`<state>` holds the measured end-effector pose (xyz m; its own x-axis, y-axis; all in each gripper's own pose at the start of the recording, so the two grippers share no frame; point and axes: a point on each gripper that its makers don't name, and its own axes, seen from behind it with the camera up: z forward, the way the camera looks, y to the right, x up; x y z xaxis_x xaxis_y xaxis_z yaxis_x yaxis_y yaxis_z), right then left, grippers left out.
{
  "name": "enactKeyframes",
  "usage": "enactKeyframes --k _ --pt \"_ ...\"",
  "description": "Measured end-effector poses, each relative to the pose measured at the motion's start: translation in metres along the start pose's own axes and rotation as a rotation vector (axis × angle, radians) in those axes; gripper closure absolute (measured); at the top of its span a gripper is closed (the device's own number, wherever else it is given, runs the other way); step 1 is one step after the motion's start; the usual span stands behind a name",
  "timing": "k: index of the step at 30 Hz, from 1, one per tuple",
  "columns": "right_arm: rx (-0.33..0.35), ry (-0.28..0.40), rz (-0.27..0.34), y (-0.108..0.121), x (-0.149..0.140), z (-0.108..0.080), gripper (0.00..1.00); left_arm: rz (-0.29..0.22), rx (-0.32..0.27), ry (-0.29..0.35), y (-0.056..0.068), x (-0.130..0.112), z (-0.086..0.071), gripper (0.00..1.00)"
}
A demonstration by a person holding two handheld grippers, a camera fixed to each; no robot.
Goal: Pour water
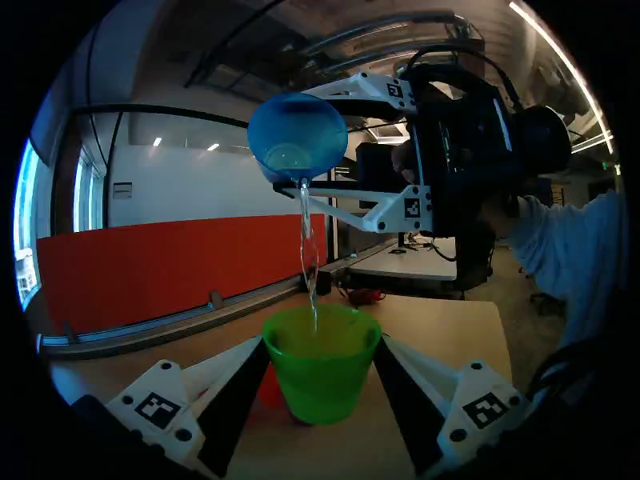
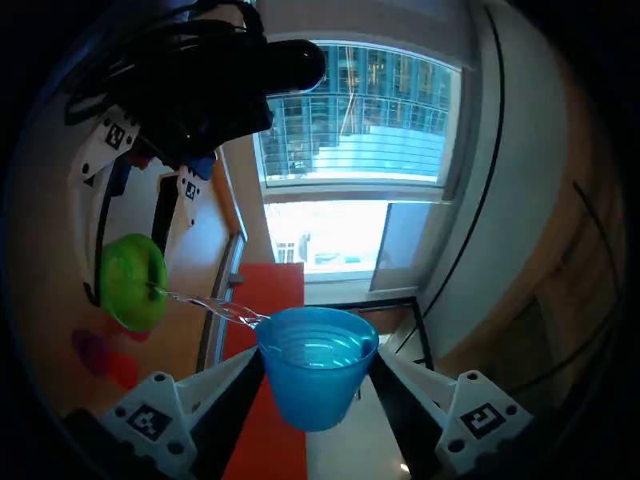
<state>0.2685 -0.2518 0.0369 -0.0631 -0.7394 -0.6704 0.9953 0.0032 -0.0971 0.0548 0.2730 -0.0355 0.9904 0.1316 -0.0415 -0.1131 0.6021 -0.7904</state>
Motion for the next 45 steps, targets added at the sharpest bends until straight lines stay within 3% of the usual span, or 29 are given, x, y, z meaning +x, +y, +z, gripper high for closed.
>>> enactKeyframes --k 29,36,45 --pt "-0.045 0.013 -0.231 0.009 0.029 0.008 0.11 -0.015 0.005 0.002 -0.005 0.000 0.004 0.14" --pt "-0.051 0.012 -0.173 0.009 0.023 0.007 0.11 -0.012 0.005 0.004 -0.005 0.002 0.004 0.14" --pt "-0.032 0.004 0.084 0.001 0.005 0.002 0.11 -0.005 0.012 0.006 -0.006 0.003 0.003 0.14"
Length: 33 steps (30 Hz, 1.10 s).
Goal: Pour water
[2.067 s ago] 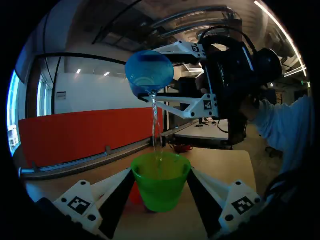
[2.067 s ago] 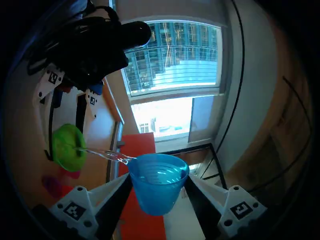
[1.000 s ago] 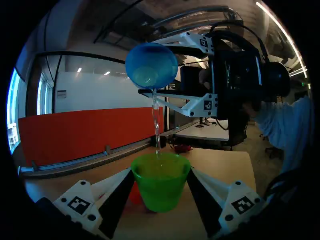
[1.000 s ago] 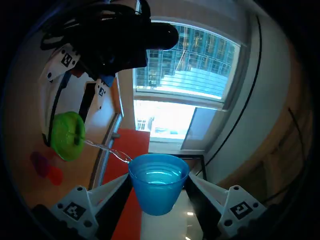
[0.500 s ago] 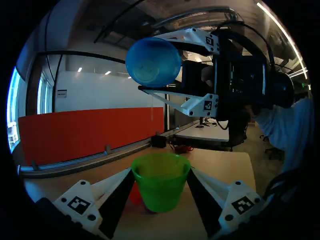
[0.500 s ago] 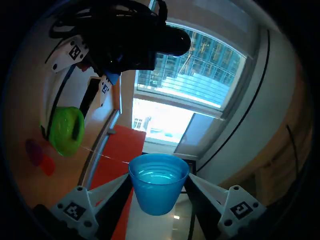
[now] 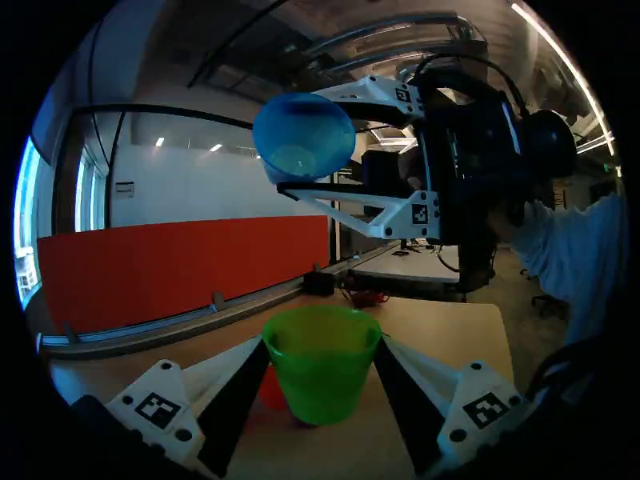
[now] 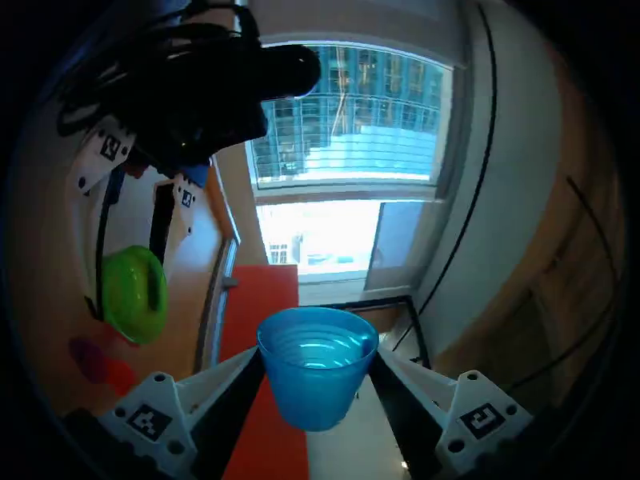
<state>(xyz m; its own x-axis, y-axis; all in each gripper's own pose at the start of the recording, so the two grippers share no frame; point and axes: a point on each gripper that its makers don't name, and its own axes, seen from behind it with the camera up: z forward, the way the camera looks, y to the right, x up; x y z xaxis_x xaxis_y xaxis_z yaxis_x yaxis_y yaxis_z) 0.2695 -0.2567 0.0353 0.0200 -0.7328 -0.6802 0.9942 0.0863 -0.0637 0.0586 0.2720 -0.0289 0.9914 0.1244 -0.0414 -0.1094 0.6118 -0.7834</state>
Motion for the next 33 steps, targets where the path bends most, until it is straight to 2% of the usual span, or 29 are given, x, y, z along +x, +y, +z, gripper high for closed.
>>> enactKeyframes --k 14,23,33 --pt "0.011 -0.003 0.477 -0.011 -0.005 -0.013 0.11 0.018 0.018 0.002 -0.007 0.004 -0.004 0.14" --pt "0.040 0.004 0.809 -0.026 0.005 -0.023 0.11 0.028 0.032 0.002 -0.011 0.006 -0.007 0.14" --pt "0.093 0.006 1.178 -0.038 0.013 -0.027 0.11 0.033 0.046 0.003 -0.017 0.009 -0.013 0.14"
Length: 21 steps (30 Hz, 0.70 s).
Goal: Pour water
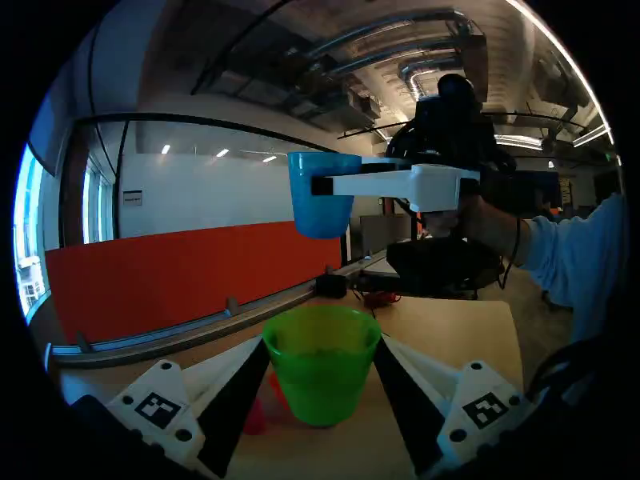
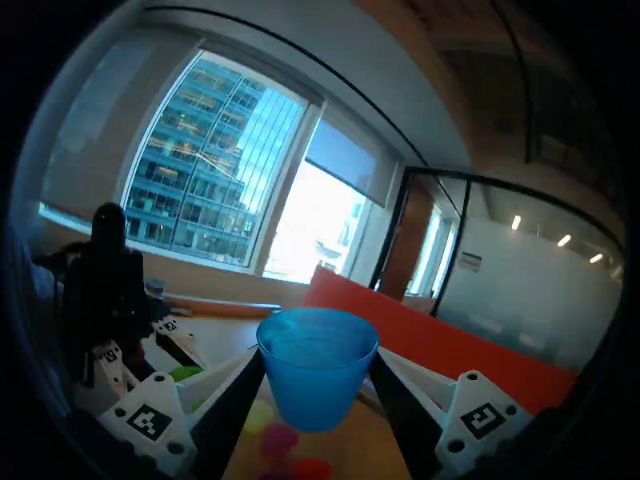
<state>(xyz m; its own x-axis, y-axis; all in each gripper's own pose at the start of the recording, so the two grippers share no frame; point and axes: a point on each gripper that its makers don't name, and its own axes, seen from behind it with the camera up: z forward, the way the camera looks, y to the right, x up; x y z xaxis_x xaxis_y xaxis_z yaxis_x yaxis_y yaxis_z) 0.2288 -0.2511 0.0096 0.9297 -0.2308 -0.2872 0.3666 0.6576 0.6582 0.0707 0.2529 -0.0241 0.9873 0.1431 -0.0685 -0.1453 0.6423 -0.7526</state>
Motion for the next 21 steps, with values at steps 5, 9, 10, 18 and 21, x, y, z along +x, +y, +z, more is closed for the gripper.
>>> enactKeyframes --k 5,9,10,18,21 --pt "0.020 0.002 0.157 0.001 -0.001 0.000 0.11 0.003 0.005 0.000 -0.003 0.001 -0.003 0.14" --pt "0.033 0.004 0.218 0.003 -0.003 -0.003 0.11 0.006 0.012 0.000 -0.006 0.002 -0.005 0.14" --pt "0.035 0.003 0.225 0.003 -0.003 -0.003 0.11 0.007 0.014 0.000 -0.007 0.002 -0.005 0.14" --pt "0.037 -0.012 0.229 0.003 -0.013 -0.008 0.11 0.010 0.030 -0.007 -0.014 0.001 -0.009 0.14" --pt "0.038 -0.020 0.226 0.002 -0.018 -0.012 0.11 0.010 0.039 -0.012 -0.018 0.001 -0.012 0.14"
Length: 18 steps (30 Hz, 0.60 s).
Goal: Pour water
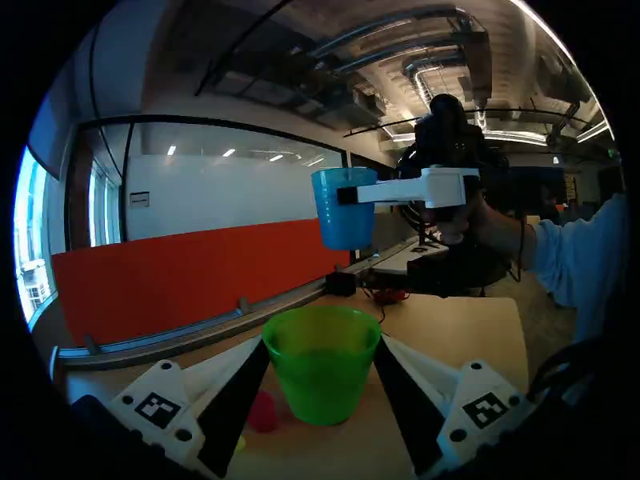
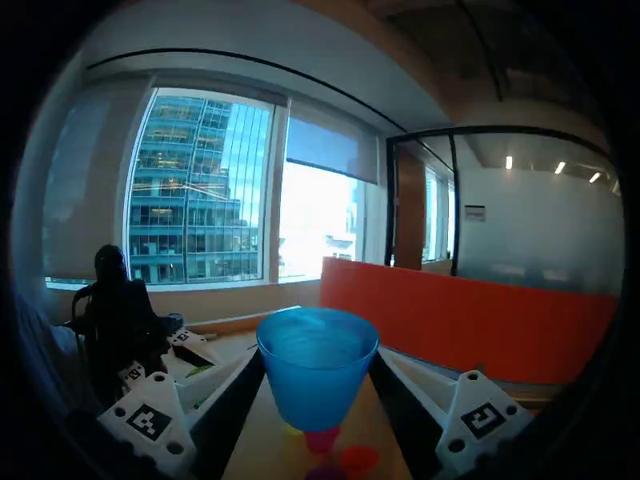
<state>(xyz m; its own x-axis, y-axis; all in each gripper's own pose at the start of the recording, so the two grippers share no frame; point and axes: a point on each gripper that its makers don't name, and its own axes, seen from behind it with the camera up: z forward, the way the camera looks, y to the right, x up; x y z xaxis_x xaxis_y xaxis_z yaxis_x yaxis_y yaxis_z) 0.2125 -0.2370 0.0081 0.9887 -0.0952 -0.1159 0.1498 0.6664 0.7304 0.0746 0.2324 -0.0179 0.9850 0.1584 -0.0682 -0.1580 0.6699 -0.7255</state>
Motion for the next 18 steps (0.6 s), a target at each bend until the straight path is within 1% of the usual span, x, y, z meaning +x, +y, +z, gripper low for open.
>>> enactKeyframes --k 11,14,18 --pt "-0.002 -0.024 0.008 0.005 -0.021 -0.016 0.10 -0.002 0.055 -0.033 -0.025 -0.009 -0.017 0.14" --pt "0.002 -0.031 0.010 0.005 -0.026 -0.021 0.11 0.000 0.065 -0.043 -0.030 -0.012 -0.021 0.14" --pt "0.008 -0.043 0.010 0.004 -0.037 -0.025 0.10 0.001 0.071 -0.059 -0.033 -0.017 -0.025 0.13"
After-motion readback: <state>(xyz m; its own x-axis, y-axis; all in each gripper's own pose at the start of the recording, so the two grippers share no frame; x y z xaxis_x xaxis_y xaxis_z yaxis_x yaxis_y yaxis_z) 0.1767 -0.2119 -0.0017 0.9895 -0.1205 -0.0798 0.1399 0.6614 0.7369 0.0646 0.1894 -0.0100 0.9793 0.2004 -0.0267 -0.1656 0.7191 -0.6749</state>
